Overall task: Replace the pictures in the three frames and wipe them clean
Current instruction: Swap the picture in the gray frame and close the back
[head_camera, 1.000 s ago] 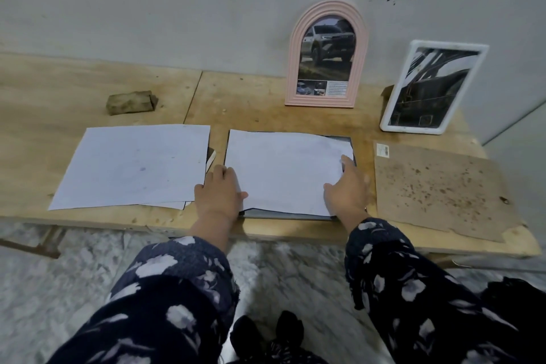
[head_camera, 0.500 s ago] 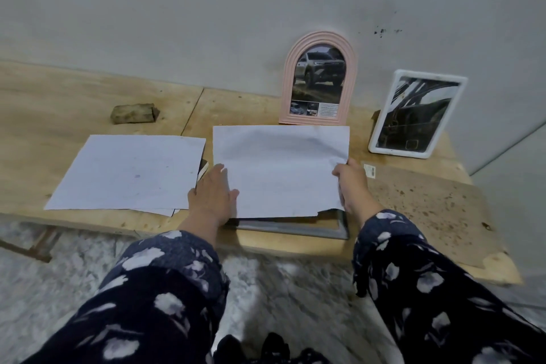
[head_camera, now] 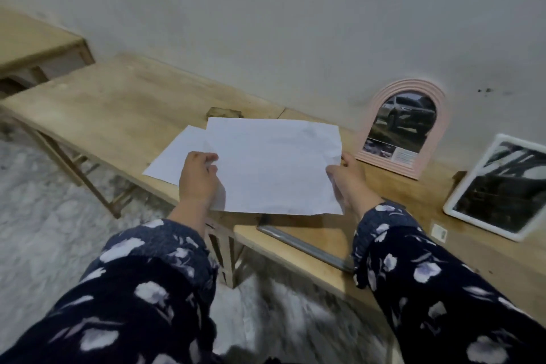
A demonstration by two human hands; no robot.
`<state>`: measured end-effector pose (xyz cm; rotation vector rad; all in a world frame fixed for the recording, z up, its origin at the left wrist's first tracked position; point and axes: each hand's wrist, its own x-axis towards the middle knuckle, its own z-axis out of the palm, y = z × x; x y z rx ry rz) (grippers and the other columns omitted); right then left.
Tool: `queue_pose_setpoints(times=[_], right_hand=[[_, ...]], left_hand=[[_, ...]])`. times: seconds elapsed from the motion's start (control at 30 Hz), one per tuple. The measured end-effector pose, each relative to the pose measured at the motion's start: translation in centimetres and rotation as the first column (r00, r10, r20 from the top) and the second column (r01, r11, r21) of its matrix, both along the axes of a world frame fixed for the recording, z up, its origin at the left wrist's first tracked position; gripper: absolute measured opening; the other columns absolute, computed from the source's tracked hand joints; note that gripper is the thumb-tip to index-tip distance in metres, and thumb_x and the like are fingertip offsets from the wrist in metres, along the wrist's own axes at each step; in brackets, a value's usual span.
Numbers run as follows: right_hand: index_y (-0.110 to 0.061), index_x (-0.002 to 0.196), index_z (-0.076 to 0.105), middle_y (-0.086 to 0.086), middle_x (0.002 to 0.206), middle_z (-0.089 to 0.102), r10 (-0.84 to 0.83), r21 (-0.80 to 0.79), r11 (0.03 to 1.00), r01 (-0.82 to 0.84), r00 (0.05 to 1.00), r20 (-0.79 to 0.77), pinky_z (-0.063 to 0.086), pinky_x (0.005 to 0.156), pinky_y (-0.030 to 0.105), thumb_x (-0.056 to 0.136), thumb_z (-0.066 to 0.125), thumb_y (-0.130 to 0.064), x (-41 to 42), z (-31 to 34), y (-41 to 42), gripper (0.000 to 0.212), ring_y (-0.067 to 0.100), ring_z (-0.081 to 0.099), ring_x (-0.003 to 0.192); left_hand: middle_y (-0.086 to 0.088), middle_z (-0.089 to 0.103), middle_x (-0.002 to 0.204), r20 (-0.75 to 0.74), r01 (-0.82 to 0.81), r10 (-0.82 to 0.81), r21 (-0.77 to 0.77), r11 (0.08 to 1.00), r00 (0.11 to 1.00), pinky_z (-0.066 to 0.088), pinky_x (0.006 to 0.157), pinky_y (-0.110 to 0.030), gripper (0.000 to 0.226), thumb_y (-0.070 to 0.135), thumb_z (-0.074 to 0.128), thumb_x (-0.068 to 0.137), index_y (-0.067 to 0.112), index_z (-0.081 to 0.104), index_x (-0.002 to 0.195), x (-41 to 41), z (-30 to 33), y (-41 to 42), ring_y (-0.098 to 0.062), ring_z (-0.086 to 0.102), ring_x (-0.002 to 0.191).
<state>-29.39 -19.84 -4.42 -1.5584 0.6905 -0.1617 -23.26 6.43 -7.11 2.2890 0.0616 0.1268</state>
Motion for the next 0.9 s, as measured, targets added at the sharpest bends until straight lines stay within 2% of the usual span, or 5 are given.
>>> queue_pose_setpoints(times=[0.23, 0.43, 0.63, 0.77, 0.9], right_hand=[[-0.013, 0.118, 0.062, -0.002, 0.104, 0.062, 0.159, -0.245, 0.958, -0.15, 0.987, 0.015, 0.043, 0.054, 0.018, 0.093, 0.053, -0.005, 8.3, 0.8, 7.8, 0.028, 0.018, 0.059, 0.085], [-0.015, 0.122, 0.059, 0.001, 0.11, 0.065, 0.271, -0.331, 0.909, -0.253, 0.962, 0.01, 0.043, 0.072, 0.023, 0.091, 0.051, -0.008, 17.6, 0.0, 15.3, 0.033, 0.019, 0.061, 0.092], [-0.029, 0.137, 0.038, -0.001, 0.102, 0.059, 0.344, -0.335, 0.879, -0.338, 0.938, -0.043, 0.045, 0.063, 0.022, 0.089, 0.047, -0.01, 26.9, -1.0, 22.7, 0.052, 0.017, 0.059, 0.087], [-0.024, 0.125, 0.042, -0.003, 0.09, 0.05, 0.327, -0.338, 0.888, -0.313, 0.945, -0.014, 0.037, 0.044, 0.017, 0.083, 0.04, 0.012, 30.9, -2.0, 26.2, 0.056, 0.013, 0.052, 0.071], [-0.023, 0.105, 0.047, -0.003, 0.094, 0.048, 0.321, -0.446, 0.849, -0.284, 0.947, 0.009, 0.034, 0.048, 0.016, 0.076, 0.037, 0.016, 34.3, -3.5, 28.9, 0.049, 0.014, 0.047, 0.075]], left_hand=[[-0.007, 0.041, 0.135, 0.044, -0.179, 0.178, 0.016, 0.984, 0.983, 0.034, 0.082, -0.023, 0.035, 0.006, 0.044, 0.099, 0.012, 0.054, 0.132, 4.0, -0.9, 9.1, -0.025, 0.053, 0.111], [-0.008, 0.039, 0.136, 0.049, -0.272, 0.273, -0.026, 0.962, 0.961, 0.031, 0.083, -0.02, 0.04, 0.004, 0.043, 0.099, 0.008, 0.046, 0.138, 10.2, -1.2, 16.5, -0.024, 0.049, 0.111], [-0.012, 0.038, 0.136, 0.075, -0.351, 0.356, -0.074, 0.933, 0.931, 0.025, 0.084, -0.009, 0.04, 0.001, 0.043, 0.099, 0.003, 0.044, 0.139, 17.2, -1.8, 22.5, -0.024, 0.047, 0.113], [-0.012, 0.036, 0.138, 0.061, -0.362, 0.365, -0.051, 0.931, 0.929, 0.028, 0.086, -0.015, 0.041, 0.005, 0.044, 0.1, 0.003, 0.042, 0.141, 20.9, -2.5, 25.2, -0.025, 0.048, 0.113], [-0.009, 0.037, 0.135, 0.049, -0.335, 0.337, -0.042, 0.941, 0.94, 0.029, 0.085, -0.014, 0.042, 0.002, 0.043, 0.099, 0.004, 0.042, 0.141, 23.0, -4.4, 26.5, -0.017, 0.047, 0.102]])
